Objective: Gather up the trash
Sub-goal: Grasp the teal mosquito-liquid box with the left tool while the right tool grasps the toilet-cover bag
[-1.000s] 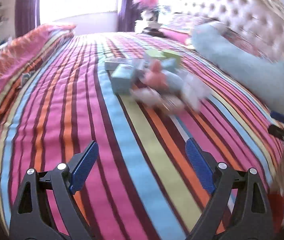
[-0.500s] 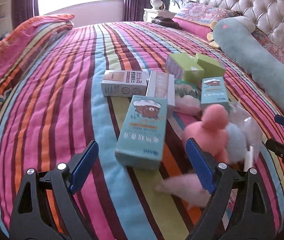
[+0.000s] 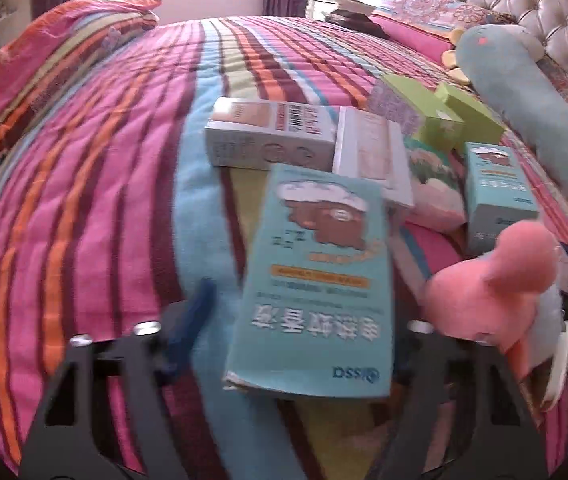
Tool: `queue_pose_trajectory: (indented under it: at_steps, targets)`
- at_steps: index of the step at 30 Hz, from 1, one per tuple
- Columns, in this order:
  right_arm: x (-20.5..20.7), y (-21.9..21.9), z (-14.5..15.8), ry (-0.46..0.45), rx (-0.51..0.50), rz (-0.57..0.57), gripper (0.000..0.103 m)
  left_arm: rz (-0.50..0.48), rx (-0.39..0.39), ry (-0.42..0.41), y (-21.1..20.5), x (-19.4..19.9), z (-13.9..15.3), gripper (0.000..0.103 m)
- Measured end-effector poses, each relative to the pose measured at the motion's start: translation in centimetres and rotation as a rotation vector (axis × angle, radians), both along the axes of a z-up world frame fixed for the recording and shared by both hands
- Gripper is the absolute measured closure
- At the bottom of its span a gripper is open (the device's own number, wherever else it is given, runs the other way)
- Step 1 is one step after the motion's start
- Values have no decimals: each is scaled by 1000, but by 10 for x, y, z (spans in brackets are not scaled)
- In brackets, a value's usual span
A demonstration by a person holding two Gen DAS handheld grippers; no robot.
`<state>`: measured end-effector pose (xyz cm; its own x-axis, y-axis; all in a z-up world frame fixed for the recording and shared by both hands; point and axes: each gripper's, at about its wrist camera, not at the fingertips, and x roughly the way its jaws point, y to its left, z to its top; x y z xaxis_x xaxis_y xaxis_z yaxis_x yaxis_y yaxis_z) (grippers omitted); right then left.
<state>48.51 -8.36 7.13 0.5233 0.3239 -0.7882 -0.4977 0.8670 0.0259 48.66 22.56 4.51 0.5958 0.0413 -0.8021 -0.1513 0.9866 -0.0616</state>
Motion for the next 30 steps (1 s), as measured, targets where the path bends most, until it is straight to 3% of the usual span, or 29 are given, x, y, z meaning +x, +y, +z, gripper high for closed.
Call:
queue_pose_trajectory:
  at_steps: [1, 4, 9, 16, 21, 24, 27, 30]
  targets:
    - [-2, 1, -2, 8, 3, 6, 30, 12, 19, 2, 3, -2, 1, 54]
    - [-9, -3, 0, -4, 7, -12, 37, 26, 31, 1, 6, -11, 3, 55]
    - [-29, -23, 16, -64, 1, -85, 37, 45, 40, -31, 9, -40, 17, 55]
    - [-72, -61, 56, -89, 20, -125, 37, 26, 30, -114, 1, -128, 65, 55]
    - [-171, -86, 67, -145, 99, -54, 37, -63, 51, -199, -38, -240, 97, 55]
    - [-240, -95, 62, -169, 134, -5, 37, -98, 37, -236, -64, -306, 101, 55]
    - [-310, -107, 54, -171, 180, 40, 37, -156, 11, -247, -105, -389, 88, 55]
    - [-374, -118, 39, -120, 231, 76, 37, -204, -27, -215, -140, -444, 64, 55]
